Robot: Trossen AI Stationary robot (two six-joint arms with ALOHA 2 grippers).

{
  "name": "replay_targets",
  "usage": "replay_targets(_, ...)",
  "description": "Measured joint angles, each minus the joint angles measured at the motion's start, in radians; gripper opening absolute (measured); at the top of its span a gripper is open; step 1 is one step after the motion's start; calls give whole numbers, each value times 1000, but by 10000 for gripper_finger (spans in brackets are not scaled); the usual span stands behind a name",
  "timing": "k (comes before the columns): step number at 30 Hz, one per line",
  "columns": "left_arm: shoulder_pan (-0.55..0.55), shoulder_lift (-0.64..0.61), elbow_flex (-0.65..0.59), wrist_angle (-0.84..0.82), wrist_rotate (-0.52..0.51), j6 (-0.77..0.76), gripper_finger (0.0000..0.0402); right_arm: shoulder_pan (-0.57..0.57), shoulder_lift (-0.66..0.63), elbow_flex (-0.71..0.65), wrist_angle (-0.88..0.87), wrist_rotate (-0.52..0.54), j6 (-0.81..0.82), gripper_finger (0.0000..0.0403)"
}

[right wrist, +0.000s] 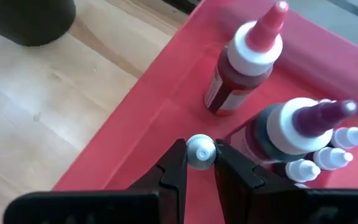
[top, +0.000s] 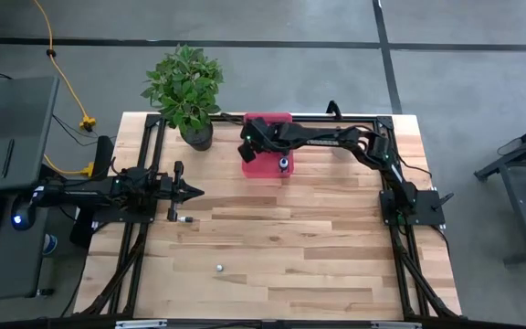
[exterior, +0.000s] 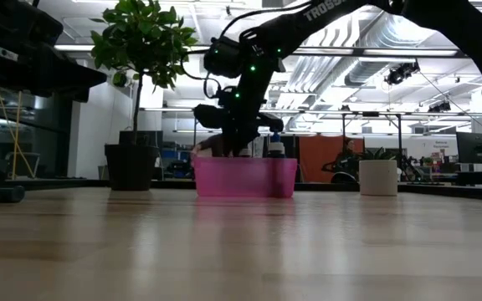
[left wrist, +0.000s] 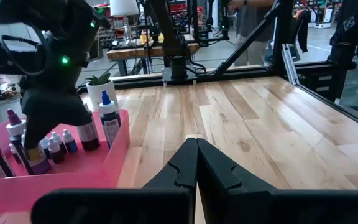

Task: Pick & Place food coloring
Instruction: Put the green food coloring bottle into the pink bin

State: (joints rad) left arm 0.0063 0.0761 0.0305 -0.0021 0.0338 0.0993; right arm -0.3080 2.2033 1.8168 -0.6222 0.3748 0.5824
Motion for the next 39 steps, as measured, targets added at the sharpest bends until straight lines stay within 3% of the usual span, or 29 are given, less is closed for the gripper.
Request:
replay_targets(32,0,0,0,0,0,0,0,-49,55,0,1,-227,-27,55)
replay_targets(39,0,0,0,0,0,0,0,-57,57,0,-9,-233,-40,60)
